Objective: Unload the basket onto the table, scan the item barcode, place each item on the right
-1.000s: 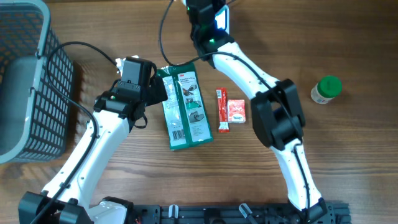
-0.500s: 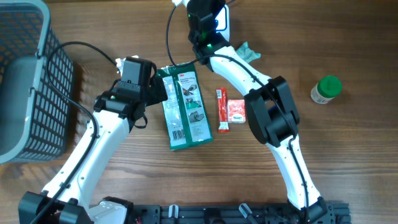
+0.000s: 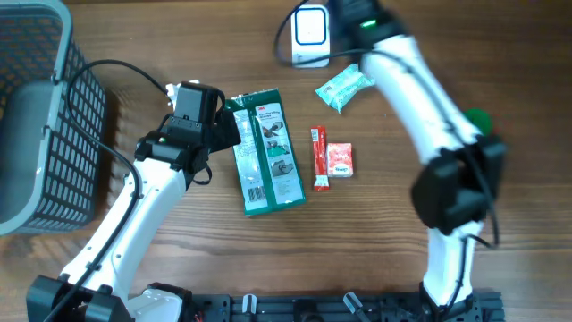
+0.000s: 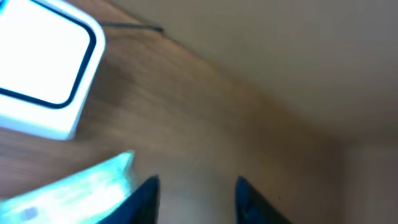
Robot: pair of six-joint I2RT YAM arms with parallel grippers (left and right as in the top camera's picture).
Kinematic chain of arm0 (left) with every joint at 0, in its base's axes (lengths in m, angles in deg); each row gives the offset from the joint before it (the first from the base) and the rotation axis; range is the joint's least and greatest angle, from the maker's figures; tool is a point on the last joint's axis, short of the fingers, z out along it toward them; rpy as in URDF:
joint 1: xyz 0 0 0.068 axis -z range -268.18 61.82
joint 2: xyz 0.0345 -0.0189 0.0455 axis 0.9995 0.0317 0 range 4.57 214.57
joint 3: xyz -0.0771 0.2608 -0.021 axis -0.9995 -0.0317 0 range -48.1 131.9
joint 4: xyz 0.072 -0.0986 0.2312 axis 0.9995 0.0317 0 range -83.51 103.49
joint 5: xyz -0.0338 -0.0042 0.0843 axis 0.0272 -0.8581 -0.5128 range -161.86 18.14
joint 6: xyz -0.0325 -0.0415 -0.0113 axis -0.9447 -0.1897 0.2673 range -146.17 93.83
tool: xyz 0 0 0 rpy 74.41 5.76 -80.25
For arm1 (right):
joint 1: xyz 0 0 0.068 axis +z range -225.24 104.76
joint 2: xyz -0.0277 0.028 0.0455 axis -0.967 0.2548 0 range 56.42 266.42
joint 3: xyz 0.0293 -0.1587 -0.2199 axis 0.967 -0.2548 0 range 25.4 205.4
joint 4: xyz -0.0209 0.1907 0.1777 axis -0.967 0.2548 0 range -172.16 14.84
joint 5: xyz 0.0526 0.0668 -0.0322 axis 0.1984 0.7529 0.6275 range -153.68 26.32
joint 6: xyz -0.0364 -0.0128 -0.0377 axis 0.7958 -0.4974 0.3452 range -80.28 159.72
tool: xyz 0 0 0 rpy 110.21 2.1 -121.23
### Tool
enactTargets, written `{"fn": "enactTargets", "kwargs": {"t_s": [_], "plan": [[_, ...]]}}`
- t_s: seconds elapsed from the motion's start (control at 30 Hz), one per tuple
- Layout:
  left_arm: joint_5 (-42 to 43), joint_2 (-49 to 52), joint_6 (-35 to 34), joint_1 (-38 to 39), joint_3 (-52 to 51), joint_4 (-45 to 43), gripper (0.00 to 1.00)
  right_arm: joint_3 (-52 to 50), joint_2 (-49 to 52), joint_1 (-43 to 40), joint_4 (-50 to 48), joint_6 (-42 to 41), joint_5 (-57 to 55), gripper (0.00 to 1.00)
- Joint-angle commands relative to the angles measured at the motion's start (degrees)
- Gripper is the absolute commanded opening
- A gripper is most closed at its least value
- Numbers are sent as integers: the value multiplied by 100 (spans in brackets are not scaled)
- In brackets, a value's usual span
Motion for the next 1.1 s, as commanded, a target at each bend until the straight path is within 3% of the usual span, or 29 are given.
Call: {"fn": "enactTargets", "kwargs": {"t_s": [0.0, 0.07, 0.23, 0.3, 0.47, 0.63, 1.07], "plan": [[-48, 11, 66, -33, 44, -22, 100, 57, -90, -894, 741, -2822, 3473, 51], [-48, 11, 66, -33, 44, -22, 100, -57, 68, -1241, 1016, -3268, 4234, 58], [-48, 11, 66, -33, 44, -22, 100, -636, 411, -1639, 949, -3718, 4940, 68], [-48, 11, 66, -33, 44, -22, 100, -907, 487, -1622, 789, -3716, 5152, 75], [-48, 11, 66, -33, 44, -22, 100, -1696, 507, -1434, -271, -3781, 5224, 81], [-48, 11, 66, -33, 44, -22, 100, -2192, 507, -1434, -1248, -4258, 5071, 81], [-50, 11, 66, -33, 44, -22, 100, -2264, 531, -1436, -1604, -4019, 4232, 81]]}}
